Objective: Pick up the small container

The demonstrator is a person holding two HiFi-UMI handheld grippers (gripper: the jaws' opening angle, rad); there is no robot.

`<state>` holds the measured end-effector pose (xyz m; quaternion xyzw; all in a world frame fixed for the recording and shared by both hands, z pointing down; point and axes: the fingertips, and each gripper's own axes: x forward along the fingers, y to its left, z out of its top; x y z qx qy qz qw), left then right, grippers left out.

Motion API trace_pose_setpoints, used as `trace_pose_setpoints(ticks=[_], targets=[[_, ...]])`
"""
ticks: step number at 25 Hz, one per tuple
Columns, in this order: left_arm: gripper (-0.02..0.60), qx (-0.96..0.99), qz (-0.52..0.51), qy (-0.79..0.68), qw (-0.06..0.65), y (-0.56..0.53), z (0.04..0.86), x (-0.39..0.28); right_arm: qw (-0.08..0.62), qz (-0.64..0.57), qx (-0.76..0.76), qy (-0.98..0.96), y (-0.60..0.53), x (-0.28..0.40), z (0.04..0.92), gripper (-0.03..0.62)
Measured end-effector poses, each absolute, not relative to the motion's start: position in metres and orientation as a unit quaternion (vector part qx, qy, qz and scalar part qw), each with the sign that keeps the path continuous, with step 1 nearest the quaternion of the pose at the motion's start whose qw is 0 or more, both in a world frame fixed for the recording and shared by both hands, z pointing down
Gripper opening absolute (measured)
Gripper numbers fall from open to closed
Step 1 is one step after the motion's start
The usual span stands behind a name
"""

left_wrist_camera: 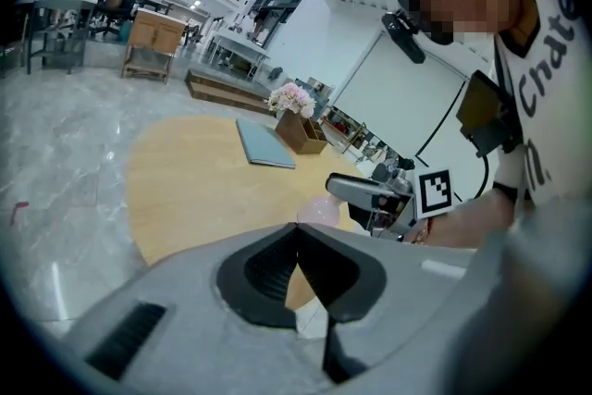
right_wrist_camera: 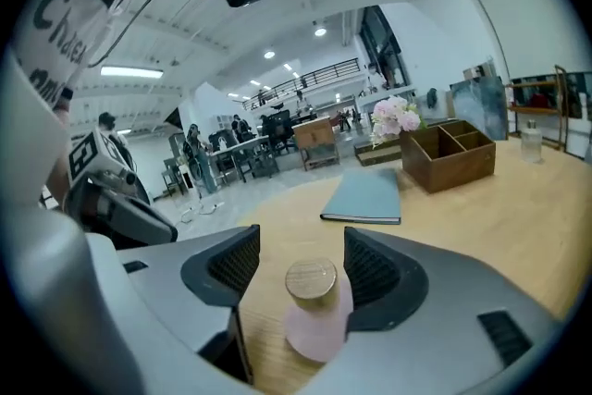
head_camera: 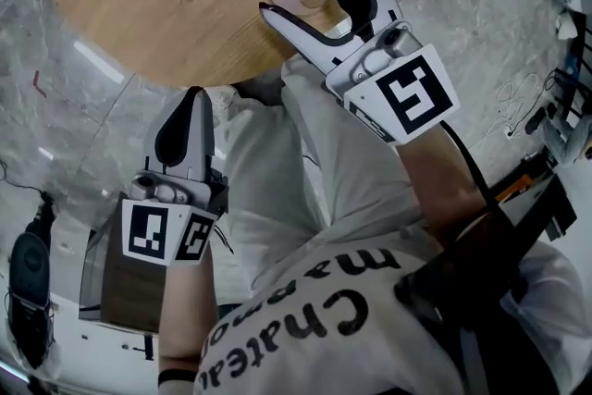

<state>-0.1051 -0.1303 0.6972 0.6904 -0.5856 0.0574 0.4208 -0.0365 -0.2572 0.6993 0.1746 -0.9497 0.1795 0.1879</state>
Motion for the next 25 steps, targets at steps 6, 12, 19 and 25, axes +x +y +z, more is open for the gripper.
trace_pose_setpoints(ticks=[6,12,19,25], targets=[[0.014,0.694,0.061,-0.582,0.42,-0.13,0.706,-0.11,0.218,0.148,0.208,-0.942,-0.264,-0.041,0.717,0.252],[0.014,0.69,0.074,-0.577,0.431,-0.111,0.717,-0.11,0.229,0.111,0.244,-0.936,-0.269,-0.042,0.727,0.241],[0.014,0.677,0.076,-0.59,0.434,-0.106,0.726,-0.122,0.215,0.053,0.28,-0.934,-0.273,-0.038,0.731,0.218],[0.014,0.691,0.065,-0.583,0.423,-0.11,0.727,-0.117,0.189,0.015,0.287,-0.939,-0.267,-0.039,0.721,0.208]])
